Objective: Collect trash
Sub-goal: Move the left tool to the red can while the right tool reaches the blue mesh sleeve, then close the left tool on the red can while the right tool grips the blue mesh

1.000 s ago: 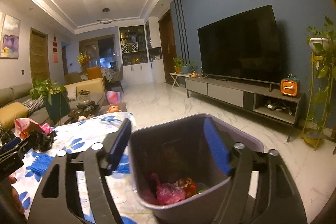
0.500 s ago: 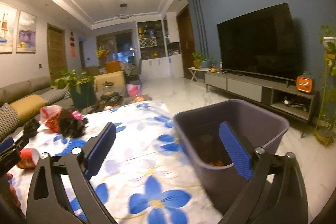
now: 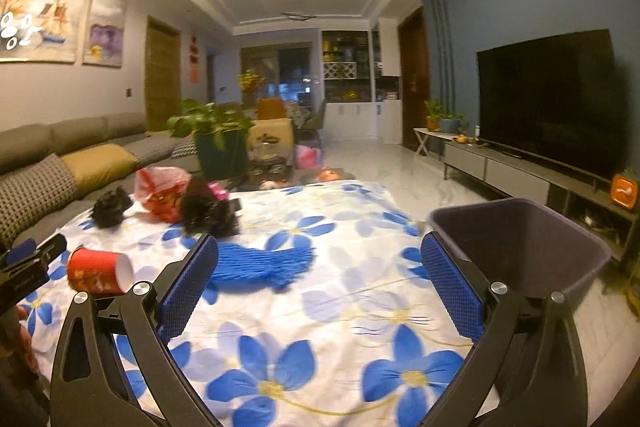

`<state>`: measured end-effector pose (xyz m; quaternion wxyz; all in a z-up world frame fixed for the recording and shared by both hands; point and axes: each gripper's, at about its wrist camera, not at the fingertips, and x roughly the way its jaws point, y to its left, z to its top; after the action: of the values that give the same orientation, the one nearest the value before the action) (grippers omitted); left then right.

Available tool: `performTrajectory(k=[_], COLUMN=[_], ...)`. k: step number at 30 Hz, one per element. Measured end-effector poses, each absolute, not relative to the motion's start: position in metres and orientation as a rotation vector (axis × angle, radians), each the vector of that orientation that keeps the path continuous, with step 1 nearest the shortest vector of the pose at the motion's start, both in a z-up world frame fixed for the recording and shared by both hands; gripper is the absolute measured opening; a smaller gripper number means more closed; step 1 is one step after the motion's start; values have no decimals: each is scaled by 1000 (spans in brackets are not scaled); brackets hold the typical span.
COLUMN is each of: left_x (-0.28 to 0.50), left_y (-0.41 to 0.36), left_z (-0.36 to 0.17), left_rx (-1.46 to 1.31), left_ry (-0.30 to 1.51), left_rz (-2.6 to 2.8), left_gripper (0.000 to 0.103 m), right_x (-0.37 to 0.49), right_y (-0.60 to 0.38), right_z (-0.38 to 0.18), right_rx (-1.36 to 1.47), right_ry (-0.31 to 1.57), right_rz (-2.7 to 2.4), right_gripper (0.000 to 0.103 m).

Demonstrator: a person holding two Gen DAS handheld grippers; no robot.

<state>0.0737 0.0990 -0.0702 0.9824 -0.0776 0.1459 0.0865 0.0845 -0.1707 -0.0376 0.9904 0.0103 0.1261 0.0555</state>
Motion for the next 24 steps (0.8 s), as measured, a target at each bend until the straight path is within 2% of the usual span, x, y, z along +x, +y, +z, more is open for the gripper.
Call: performTrajectory(k=[5, 13, 22, 24], left_x=[75, 86, 103, 105], left_y=[114, 124, 130, 128], left_z=[-78, -93, -105, -105], left_rx=[-183, -205, -248, -239], left_ry=[313, 375, 440, 443], left_rz=[124, 43, -72, -87], left_gripper=[87, 70, 35, 22], right_x=[92, 105, 122, 128], right_y=[-147, -117, -98, -96], right_z=[-38, -45, -55, -57], right_rx=[-5, -49, -61, -56], right_ry=[252, 255, 294, 303], right_rz=[141, 178, 176, 169], right_gripper=[97, 97, 97, 97])
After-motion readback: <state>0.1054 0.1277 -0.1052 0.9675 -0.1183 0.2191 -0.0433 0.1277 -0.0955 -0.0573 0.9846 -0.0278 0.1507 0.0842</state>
